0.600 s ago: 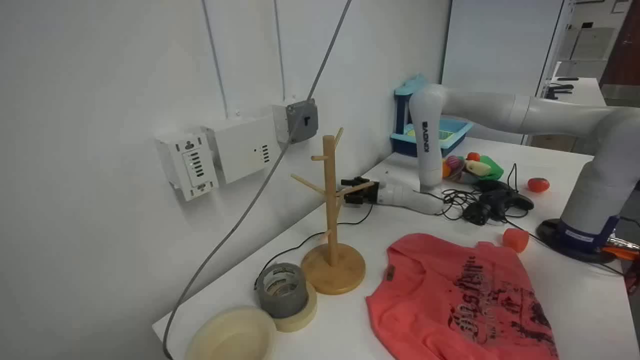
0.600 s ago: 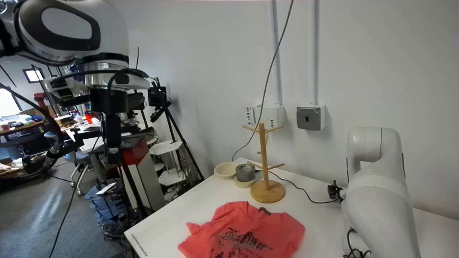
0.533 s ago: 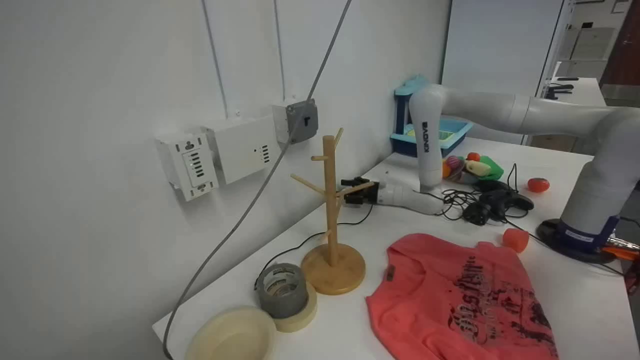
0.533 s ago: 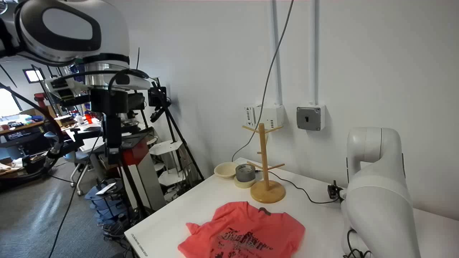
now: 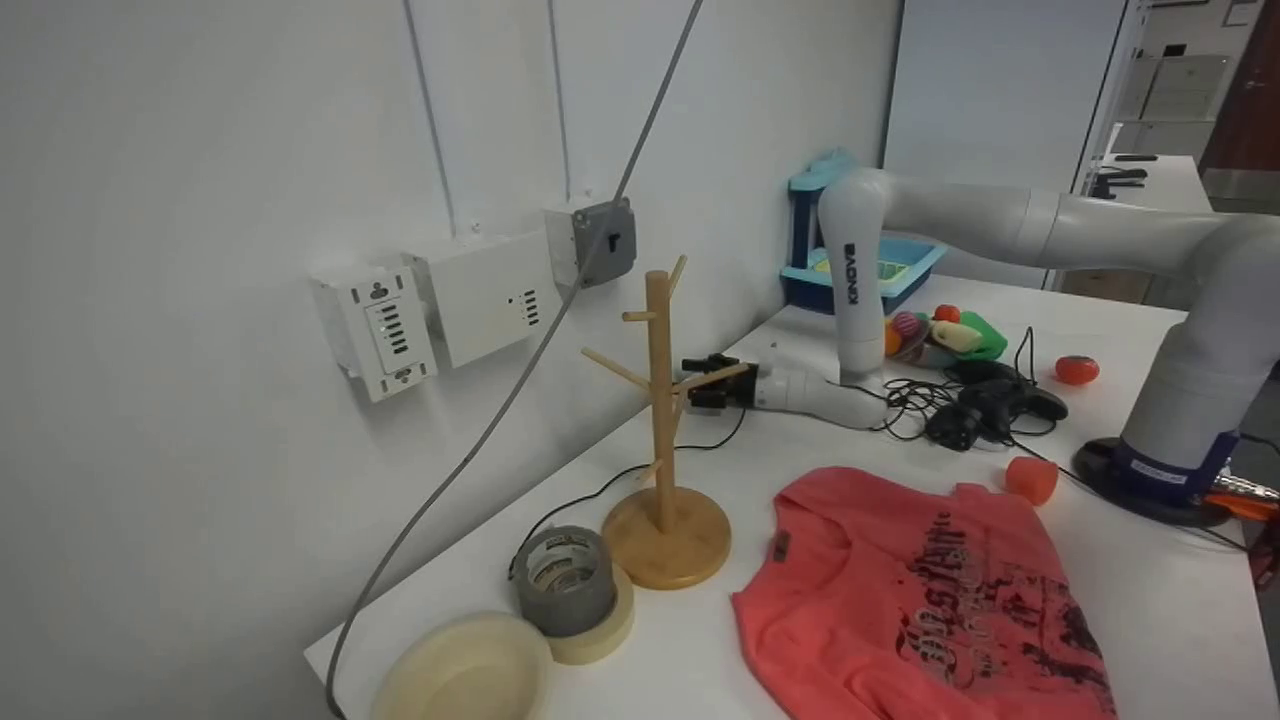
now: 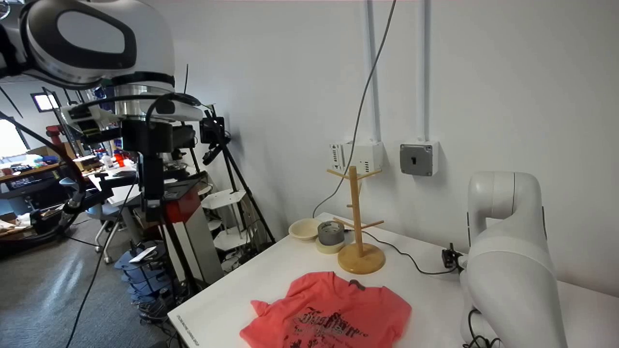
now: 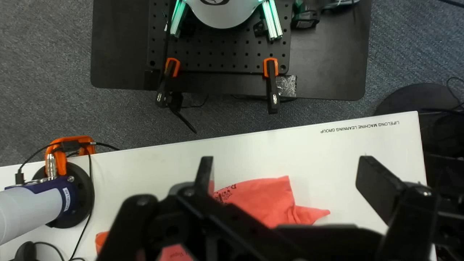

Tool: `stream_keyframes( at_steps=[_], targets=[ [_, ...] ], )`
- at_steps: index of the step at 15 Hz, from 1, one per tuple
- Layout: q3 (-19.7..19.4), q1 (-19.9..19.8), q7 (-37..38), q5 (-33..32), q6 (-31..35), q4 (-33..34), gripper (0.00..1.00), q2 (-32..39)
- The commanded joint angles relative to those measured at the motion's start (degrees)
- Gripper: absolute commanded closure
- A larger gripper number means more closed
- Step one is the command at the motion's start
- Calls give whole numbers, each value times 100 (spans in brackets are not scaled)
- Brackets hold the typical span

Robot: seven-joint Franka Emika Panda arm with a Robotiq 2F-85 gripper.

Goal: Fold the shirt on the table.

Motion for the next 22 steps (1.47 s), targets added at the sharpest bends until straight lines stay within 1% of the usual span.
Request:
stream_keyframes(
  at_steps=[1,17,22],
  targets=[
    [-42,56,26,-18,-8,10,0,11],
    [-50,56,22,-3,-1,8,0,24],
    [-115,30,6,46,140,-32,0,127]
  ],
)
